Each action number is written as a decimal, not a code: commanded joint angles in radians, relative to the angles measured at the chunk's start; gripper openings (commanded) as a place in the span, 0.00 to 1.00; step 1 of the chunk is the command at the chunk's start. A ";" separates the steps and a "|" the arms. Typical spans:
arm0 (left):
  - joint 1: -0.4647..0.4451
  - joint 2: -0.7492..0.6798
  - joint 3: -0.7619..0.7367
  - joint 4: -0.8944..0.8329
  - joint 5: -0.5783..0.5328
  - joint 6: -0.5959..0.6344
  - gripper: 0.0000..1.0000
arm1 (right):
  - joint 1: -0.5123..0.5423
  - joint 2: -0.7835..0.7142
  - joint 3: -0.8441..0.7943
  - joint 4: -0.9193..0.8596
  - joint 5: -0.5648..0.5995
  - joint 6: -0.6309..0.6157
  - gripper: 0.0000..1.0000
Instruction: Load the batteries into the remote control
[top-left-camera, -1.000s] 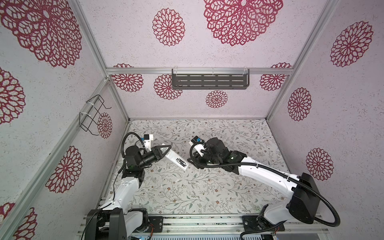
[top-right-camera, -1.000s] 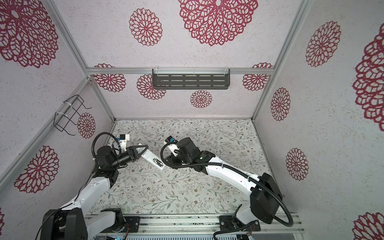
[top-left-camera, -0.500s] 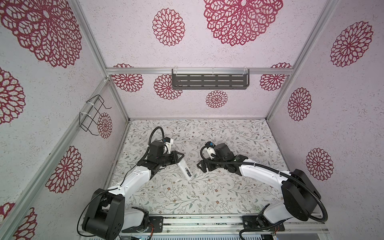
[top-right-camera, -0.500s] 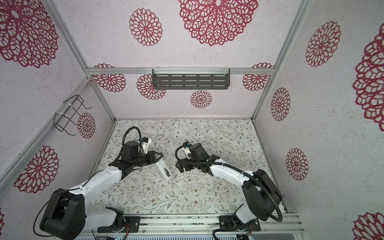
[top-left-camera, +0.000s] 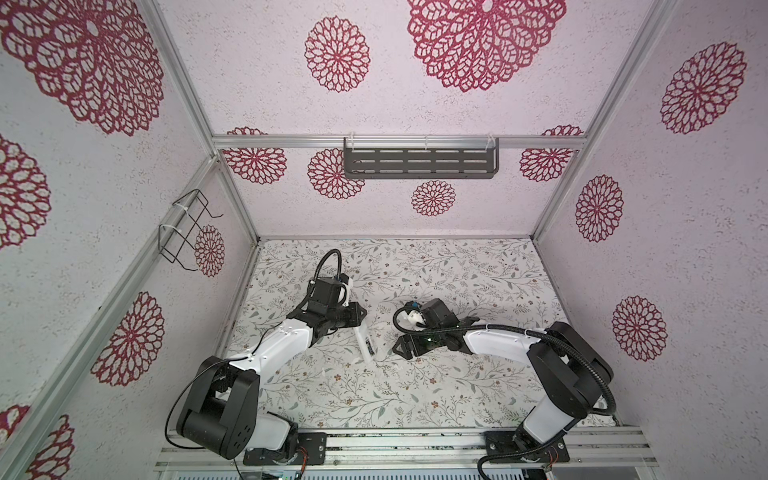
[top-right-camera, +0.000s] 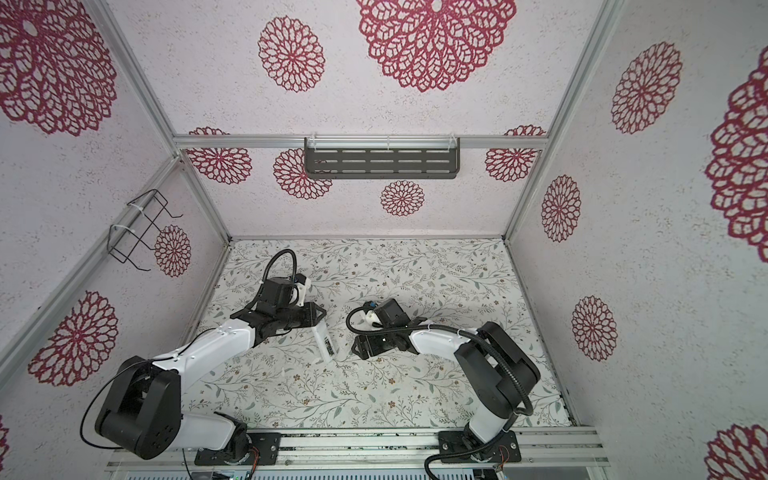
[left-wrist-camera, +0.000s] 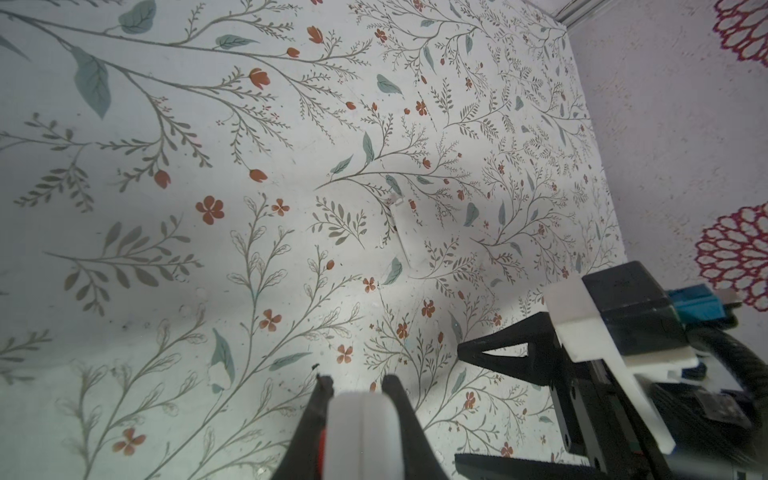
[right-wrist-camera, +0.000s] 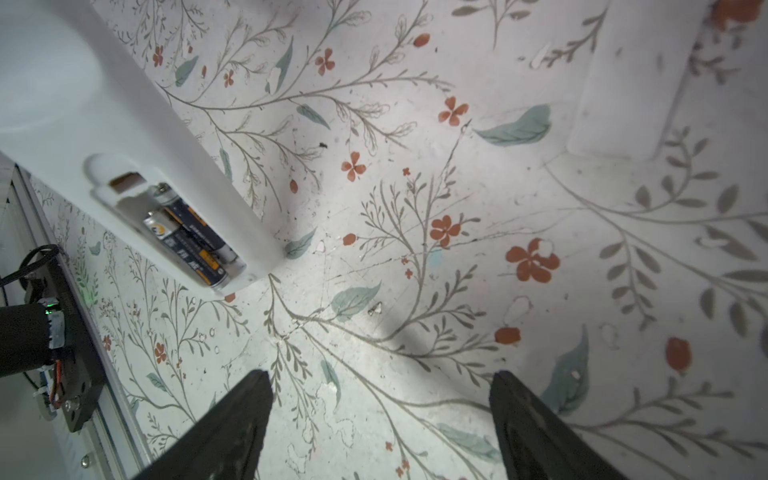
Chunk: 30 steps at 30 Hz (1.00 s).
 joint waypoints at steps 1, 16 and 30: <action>-0.023 0.029 0.047 -0.058 -0.061 0.069 0.00 | 0.000 0.000 0.017 0.037 -0.019 -0.008 0.86; -0.054 0.132 0.142 -0.133 -0.071 0.089 0.00 | 0.000 0.124 0.109 0.046 -0.051 -0.066 0.77; -0.033 0.121 0.192 -0.212 -0.098 0.117 0.00 | -0.002 0.198 0.206 -0.011 -0.028 -0.064 0.63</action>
